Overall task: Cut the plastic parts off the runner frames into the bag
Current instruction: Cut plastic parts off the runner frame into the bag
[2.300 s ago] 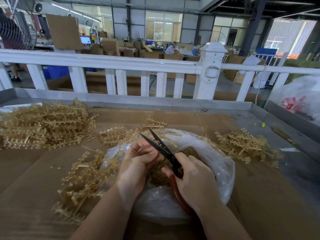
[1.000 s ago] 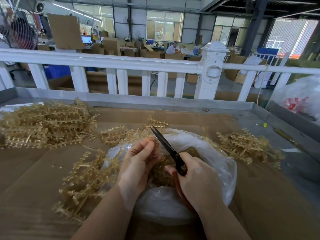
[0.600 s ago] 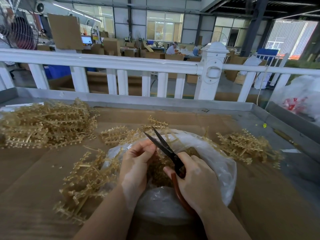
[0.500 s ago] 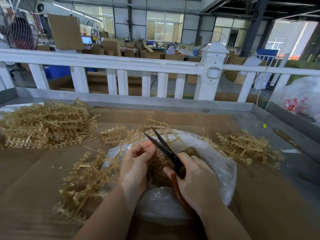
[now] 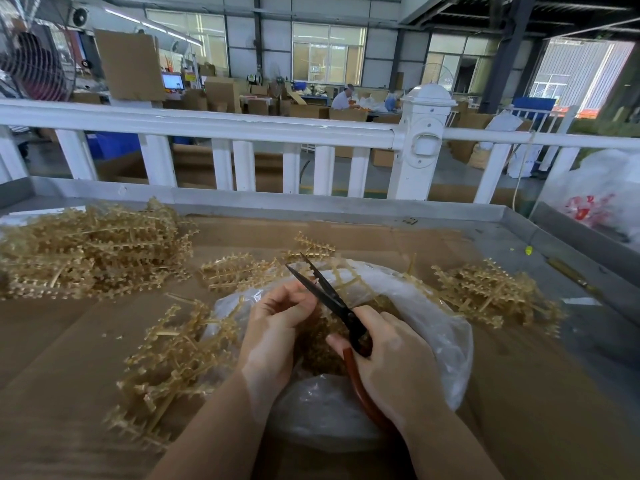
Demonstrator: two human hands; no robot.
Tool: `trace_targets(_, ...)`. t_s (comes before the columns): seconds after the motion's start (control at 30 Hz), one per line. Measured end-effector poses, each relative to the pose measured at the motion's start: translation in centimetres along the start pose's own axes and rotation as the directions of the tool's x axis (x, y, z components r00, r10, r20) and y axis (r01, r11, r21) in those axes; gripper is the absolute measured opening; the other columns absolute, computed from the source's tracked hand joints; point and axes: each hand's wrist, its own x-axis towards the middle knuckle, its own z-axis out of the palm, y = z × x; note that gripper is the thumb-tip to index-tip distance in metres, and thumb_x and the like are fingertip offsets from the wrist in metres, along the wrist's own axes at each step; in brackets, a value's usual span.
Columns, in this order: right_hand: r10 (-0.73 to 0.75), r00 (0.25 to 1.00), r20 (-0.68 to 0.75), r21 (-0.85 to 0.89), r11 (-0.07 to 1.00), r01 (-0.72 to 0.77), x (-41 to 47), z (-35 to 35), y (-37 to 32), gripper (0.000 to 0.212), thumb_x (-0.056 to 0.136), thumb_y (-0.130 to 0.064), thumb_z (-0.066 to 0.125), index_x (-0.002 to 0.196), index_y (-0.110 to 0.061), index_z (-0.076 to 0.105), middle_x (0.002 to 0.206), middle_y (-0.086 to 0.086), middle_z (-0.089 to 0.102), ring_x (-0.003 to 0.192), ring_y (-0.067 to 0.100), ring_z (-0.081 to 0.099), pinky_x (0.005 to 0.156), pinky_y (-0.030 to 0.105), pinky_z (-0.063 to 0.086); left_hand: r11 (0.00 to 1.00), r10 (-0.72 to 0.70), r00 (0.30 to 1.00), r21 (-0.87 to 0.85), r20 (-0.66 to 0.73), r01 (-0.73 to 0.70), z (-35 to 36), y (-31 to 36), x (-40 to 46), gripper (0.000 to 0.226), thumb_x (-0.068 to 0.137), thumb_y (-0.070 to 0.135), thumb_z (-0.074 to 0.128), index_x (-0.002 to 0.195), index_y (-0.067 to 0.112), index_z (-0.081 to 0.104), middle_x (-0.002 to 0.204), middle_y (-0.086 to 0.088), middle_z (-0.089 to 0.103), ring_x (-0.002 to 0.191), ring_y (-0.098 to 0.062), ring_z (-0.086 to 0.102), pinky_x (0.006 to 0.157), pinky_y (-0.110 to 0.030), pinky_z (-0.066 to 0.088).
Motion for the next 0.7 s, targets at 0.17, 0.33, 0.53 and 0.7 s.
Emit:
trace_targets(0.17, 0.005, 1.000, -0.014, -0.001, 1.000, -0.005, -0.02, -0.07, -0.13, 0.040, 0.083, -0.063, 0.042, 0.098, -0.031, 0.061, 0.080, -0.014, 0.061, 0.075, 0.004, 0.054, 0.066, 0.014, 0.037, 0.999, -0.043, 0.998, -0.005, 0.056, 0.043, 0.02, 0.22, -0.23, 0.018, 0.069, 0.000, 0.061, 0.076, 0.009, 0.075, 0.088, -0.019, 0.072, 0.080, -0.027, 0.071, 0.064, -0.029, 0.057)
trace_targets(0.33, 0.000, 1.000, -0.020, 0.004, 1.000, 0.000, -0.02, -0.15, -0.10, 0.039, 0.083, -0.062, 0.044, 0.094, -0.029, 0.061, 0.073, -0.012, 0.060, 0.067, 0.002, 0.051, 0.058, 0.008, 0.030, 0.997, -0.066, 0.994, -0.025, 0.092, 0.069, 0.07, 0.40, -0.24, 0.014, 0.067, -0.002, 0.061, 0.072, 0.007, 0.071, 0.081, -0.016, 0.071, 0.074, -0.024, 0.071, 0.061, -0.027, 0.056)
trace_targets(0.53, 0.012, 0.998, -0.068, -0.002, 1.000, -0.012, 0.02, -0.16, -0.24, 0.024, 0.080, -0.051, 0.064, 0.088, -0.029, 0.062, 0.066, -0.012, 0.058, 0.060, 0.005, 0.054, 0.054, 0.003, 0.023, 0.995, -0.097, 0.994, -0.034, 0.054, 0.098, 0.18, 0.31, -0.33, 0.016, 0.074, 0.012, 0.063, 0.085, 0.002, 0.068, 0.088, -0.021, 0.069, 0.079, -0.030, 0.067, 0.069, -0.033, 0.059)
trace_targets(0.7, 0.007, 0.999, -0.049, 0.002, 1.000, -0.007, -0.19, -0.30, -0.24, 0.032, 0.082, -0.059, 0.049, 0.087, -0.030, 0.059, 0.067, -0.011, 0.057, 0.062, 0.004, 0.051, 0.054, 0.004, 0.023, 0.997, -0.081, 0.996, 0.005, 0.032, 0.081, 0.21, 0.17, -0.26, 0.014, 0.072, 0.010, 0.063, 0.084, 0.003, 0.066, 0.085, -0.021, 0.062, 0.077, -0.029, 0.061, 0.073, -0.035, 0.055)
